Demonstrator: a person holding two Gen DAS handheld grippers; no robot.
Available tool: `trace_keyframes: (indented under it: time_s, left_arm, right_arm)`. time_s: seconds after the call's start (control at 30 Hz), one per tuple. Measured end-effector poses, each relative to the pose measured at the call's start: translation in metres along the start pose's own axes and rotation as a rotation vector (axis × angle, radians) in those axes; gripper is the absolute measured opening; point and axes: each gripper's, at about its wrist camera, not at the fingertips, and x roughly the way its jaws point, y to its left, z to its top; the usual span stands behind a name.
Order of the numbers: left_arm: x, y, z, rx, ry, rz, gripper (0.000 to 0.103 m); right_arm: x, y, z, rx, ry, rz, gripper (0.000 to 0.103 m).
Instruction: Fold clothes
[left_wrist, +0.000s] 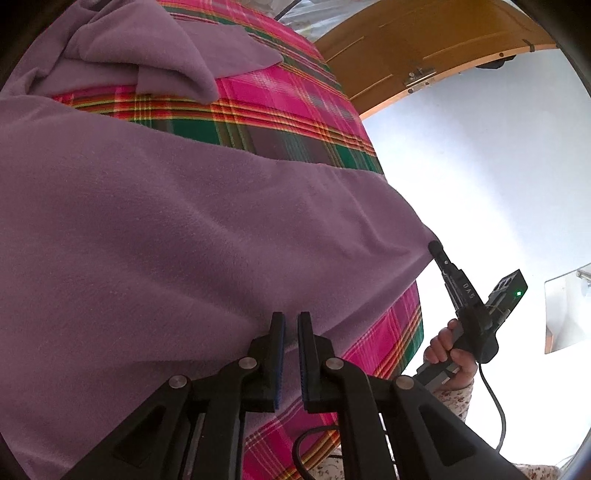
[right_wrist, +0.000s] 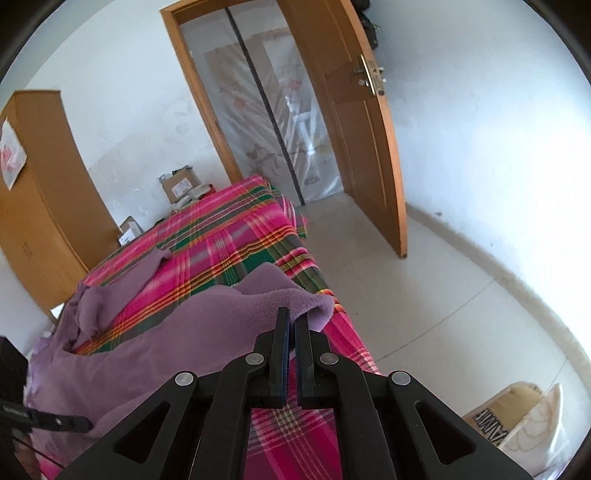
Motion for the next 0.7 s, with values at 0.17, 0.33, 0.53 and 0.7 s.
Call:
trace_keyframes:
  time_s: [0.17,0.33,0.53,0.7]
  left_arm:
    - [-0.005,0.001,0.003,-0.005,-0.017,-0.005,0.006]
    - [-0.02,0.007,0.003,-0.022,-0.053,0.007,0.009]
    - [-0.045,0.024,-0.011,-0.017,-0.085,0.082,0.015]
    - [-0.056,0.035,-0.025,-0.034,-0.09,0.134,0.02]
  right_arm:
    - [0.009,-0.009,-0.005,0.026,0.057,-0.009,0.003]
    - [0.01,-0.02,-0.007,0.048,0.088,0.004,0.005]
    - [-0.006,-0.026,-0.007,0.028,0.089,0.008,0.007]
    - [-0.02,-0.034,-0.001,0.021,0.071,-0.03,0.007]
